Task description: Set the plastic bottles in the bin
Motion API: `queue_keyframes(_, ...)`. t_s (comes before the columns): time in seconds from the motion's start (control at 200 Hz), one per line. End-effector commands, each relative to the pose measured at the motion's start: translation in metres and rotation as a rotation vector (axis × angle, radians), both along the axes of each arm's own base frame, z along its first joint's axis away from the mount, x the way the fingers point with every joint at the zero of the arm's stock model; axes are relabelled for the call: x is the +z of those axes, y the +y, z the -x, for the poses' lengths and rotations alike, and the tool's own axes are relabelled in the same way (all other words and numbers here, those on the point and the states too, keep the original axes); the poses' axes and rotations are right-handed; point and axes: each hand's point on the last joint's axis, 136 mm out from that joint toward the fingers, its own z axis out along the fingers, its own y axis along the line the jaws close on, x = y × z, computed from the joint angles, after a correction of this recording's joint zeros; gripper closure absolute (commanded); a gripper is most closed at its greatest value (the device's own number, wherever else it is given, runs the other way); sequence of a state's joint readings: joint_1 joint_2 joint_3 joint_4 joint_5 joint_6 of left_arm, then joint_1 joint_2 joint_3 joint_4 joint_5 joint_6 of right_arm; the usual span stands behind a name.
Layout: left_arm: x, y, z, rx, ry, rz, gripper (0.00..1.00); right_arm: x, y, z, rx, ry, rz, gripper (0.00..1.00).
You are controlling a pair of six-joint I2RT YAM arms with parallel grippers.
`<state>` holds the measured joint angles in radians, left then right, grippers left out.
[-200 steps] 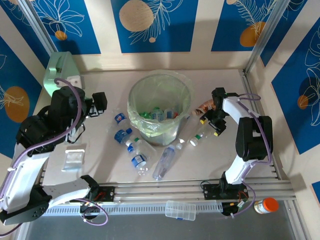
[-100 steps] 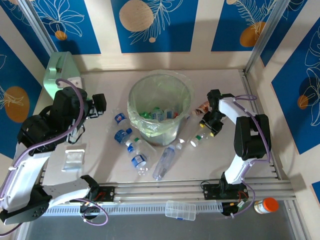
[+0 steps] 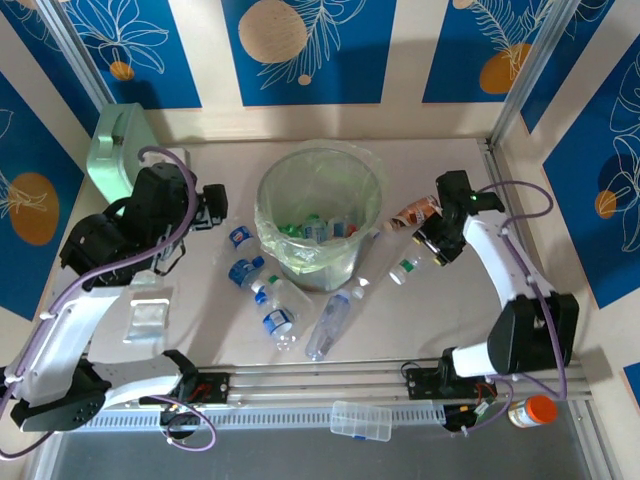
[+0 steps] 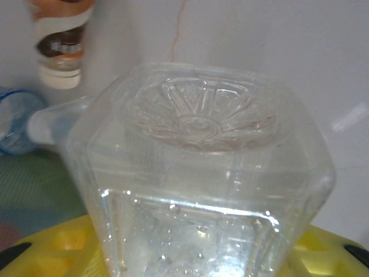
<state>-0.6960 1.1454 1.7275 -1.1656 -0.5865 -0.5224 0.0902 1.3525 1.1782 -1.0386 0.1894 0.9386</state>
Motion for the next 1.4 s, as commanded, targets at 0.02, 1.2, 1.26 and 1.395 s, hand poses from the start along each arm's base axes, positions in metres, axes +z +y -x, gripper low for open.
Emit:
queue_keyframes(0.02,-0.004,-0.016,-0.008,-0.043,0.020,0.031,0.17,0.047,0.004,0.010,0.065,-0.119,-0.023,0.53)
queue_keyframes(1.2,-0.031,0.068,0.017,0.365,0.016,0.133,0.15,0.233,0.240,-0.055,1.008,-0.590,0.017,0.57)
queue_keyframes(1.26,-0.032,0.068,0.018,0.360,0.023,0.133,0.14,0.218,0.245,-0.055,1.032,-0.545,0.040,0.56)
queue_keyframes(1.395,-0.034,0.069,0.021,0.357,0.033,0.128,0.14,0.183,0.254,-0.053,1.059,-0.426,0.064,0.57)
